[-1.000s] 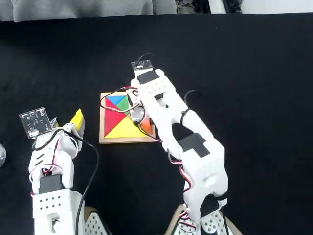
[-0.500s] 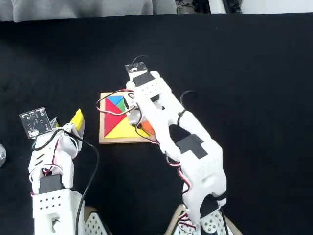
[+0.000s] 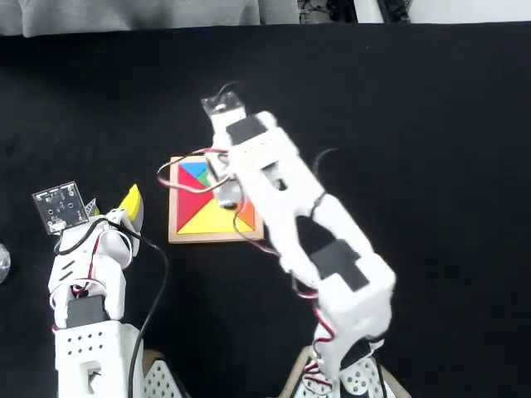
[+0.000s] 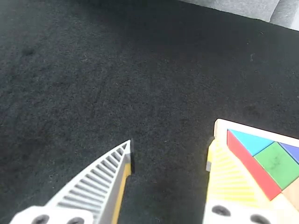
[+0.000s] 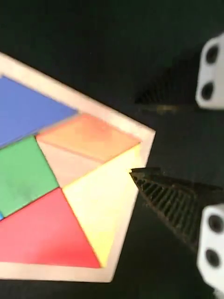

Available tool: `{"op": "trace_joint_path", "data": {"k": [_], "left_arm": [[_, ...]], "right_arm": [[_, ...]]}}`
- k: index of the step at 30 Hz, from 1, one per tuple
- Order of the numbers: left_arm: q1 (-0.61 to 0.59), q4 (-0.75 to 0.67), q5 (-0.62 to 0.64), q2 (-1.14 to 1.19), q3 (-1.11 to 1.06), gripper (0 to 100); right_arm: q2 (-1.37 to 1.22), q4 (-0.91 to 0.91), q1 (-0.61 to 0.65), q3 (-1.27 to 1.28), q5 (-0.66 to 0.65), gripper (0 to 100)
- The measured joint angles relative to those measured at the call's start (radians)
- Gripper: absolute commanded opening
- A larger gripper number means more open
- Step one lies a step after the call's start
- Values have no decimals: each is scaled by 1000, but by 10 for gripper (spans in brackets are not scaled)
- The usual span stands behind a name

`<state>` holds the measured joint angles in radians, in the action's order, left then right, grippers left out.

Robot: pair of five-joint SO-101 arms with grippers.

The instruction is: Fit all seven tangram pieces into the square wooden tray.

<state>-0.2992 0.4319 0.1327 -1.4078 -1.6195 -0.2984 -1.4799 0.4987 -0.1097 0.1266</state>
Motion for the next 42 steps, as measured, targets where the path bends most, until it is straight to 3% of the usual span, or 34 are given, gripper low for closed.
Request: {"op": "trace_joint_path", "data": {"k": [6, 11, 16, 26, 28, 37, 42], "left_arm": [[0, 0, 0, 0, 0, 263], [0, 0, 0, 0, 0, 263], [0, 0, 0, 0, 0, 263], [23, -6, -20, 0, -25, 263], [28, -6, -41, 0, -23, 263], [31, -6, -51, 0, -25, 263], [44, -6, -51, 0, -25, 263]], "right_arm": [[233, -57, -52, 32, -112, 11], [445, 152, -106, 269, -118, 11], [721, 588, -130, 669, -126, 11], [1398, 1735, -164, 1580, -126, 11], [1487, 1863, -175, 1669, -126, 11], [1676, 1938, -175, 1725, -126, 13], [1774, 2024, -296, 1725, -126, 12]]}}
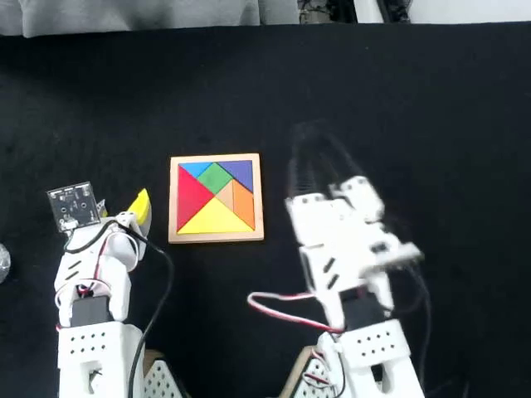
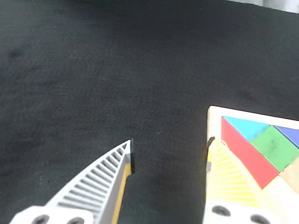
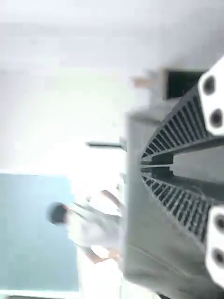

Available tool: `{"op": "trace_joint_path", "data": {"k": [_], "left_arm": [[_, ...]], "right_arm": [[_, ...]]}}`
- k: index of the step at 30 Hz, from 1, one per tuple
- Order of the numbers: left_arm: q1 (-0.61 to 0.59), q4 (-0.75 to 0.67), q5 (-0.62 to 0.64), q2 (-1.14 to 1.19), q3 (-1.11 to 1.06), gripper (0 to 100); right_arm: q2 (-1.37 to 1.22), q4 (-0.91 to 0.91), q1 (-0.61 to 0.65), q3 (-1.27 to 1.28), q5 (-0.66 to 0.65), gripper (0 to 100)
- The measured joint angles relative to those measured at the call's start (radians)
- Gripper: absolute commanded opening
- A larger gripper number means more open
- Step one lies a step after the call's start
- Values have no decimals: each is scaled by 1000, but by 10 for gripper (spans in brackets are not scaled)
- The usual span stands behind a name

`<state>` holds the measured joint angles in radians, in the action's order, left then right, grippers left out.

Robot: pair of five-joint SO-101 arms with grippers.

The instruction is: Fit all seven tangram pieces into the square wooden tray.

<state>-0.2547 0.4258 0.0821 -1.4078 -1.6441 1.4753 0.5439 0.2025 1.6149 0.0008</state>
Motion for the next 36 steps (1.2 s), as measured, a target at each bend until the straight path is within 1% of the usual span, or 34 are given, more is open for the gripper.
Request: {"op": "trace_joint_path", "data": {"k": [4, 8, 11, 15, 18, 19, 21, 23, 27, 30, 36], "left_arm": [[6, 0, -9, 0, 0, 263], [9, 0, -9, 0, 0, 263], [9, 0, -9, 0, 0, 263], [9, 0, -9, 0, 0, 263], [9, 0, -9, 0, 0, 263], [9, 0, -9, 0, 0, 263], [9, 0, -9, 0, 0, 263], [9, 0, -9, 0, 0, 263], [9, 0, -9, 0, 0, 263], [9, 0, -9, 0, 0, 263], [9, 0, -9, 0, 0, 263]], "right_arm": [[163, 173, -157, 0, 0, 12], [325, 232, -253, -2, 0, 12], [330, 301, -278, 0, 0, 12], [331, 420, -281, -2, 0, 12], [331, 368, -281, 34, 0, 12], [331, 318, -281, 55, 0, 12], [331, 157, -282, 68, 0, 12], [331, -77, -282, 69, -2, 12], [331, -621, -284, 71, 0, 12], [331, -996, -284, 71, 0, 12], [331, -1636, -284, 71, -2, 12]]}}
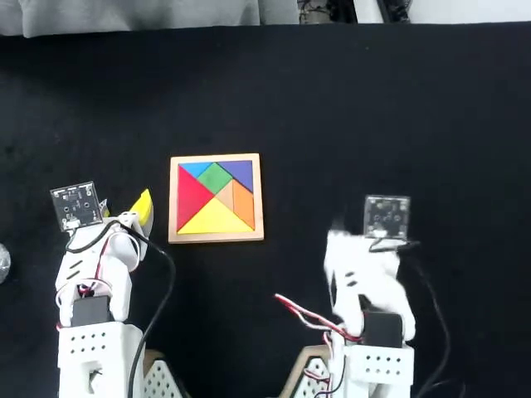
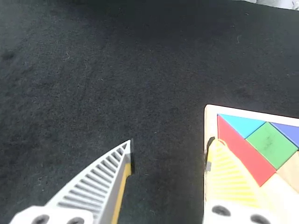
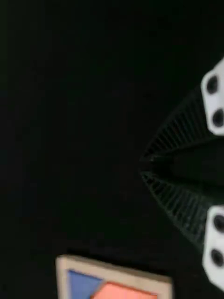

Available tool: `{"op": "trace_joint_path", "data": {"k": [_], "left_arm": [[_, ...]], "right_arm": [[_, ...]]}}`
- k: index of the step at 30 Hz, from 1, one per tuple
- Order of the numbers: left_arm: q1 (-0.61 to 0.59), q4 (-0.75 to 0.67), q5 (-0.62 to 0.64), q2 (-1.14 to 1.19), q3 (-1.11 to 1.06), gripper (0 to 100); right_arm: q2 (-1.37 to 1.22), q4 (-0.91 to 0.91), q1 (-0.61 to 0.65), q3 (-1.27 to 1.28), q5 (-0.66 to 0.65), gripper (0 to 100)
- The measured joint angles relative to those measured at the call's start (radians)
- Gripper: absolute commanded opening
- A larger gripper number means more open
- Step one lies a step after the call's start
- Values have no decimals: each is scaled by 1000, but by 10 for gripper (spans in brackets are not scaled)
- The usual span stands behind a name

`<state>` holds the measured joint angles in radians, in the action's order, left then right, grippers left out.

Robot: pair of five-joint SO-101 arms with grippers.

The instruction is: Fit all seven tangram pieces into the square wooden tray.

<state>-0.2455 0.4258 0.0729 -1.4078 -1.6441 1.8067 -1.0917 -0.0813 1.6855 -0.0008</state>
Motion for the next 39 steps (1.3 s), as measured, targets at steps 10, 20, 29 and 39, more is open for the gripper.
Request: {"op": "trace_joint_path", "data": {"k": [10, 20, 29, 39], "left_arm": [[0, 0, 0, 0, 0, 263], [6, 92, 0, -48, 173, 263], [196, 643, 0, -302, 660, 263], [210, 1013, -282, -413, 755, 263]], "right_arm": [[0, -199, 0, 0, 0, 12], [0, -203, 0, 0, 0, 12], [0, -203, 0, 0, 0, 12], [0, -203, 0, 0, 0, 12]]}}
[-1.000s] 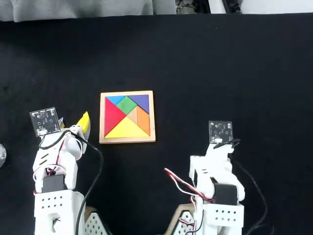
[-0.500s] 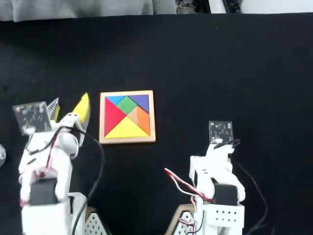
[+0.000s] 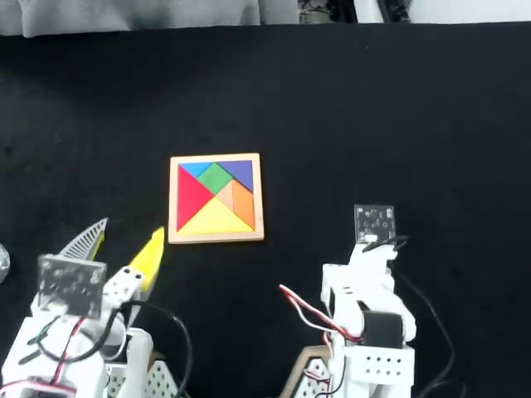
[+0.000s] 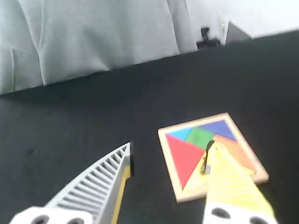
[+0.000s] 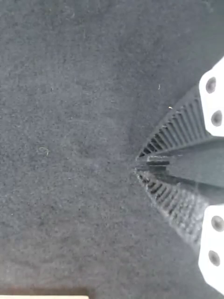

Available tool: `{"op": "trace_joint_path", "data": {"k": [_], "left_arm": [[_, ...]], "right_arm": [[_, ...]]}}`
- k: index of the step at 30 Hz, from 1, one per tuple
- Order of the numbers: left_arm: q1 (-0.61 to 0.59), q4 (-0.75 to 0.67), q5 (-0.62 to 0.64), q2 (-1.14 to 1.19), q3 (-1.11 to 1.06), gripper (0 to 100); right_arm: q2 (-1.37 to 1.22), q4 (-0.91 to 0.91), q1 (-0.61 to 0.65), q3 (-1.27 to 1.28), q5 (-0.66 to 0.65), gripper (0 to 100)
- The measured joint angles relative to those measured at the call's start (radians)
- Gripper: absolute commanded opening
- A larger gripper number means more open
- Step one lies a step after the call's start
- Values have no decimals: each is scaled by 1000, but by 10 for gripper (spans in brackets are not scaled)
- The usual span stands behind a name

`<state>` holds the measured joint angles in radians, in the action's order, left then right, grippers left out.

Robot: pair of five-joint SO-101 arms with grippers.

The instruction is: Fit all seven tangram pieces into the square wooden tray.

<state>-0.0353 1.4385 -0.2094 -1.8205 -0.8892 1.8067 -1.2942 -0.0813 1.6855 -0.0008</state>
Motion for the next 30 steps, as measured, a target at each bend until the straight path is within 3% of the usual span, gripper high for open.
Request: {"op": "trace_joint_path", "data": {"k": [4, 10, 12, 17, 25, 28, 30], "left_arm": [[-55, -140, -20, 0, -163, 263], [-219, -697, -20, 14, -694, 234], [-259, -795, -17, 28, -778, 213], [-285, -720, -11, 21, -790, 195], [-287, -393, -11, 25, -790, 191], [-287, -226, -11, 25, -790, 139], [-287, -193, -9, 25, -790, 90]], "right_arm": [[0, 0, 0, 0, 0, 12], [0, 0, 0, 0, -2, 12], [0, 0, 0, 0, -2, 12], [0, 0, 0, 0, -2, 12], [0, 0, 0, 0, -2, 12], [0, 0, 2, 0, -2, 12], [0, 0, 2, 0, -2, 12]]}}
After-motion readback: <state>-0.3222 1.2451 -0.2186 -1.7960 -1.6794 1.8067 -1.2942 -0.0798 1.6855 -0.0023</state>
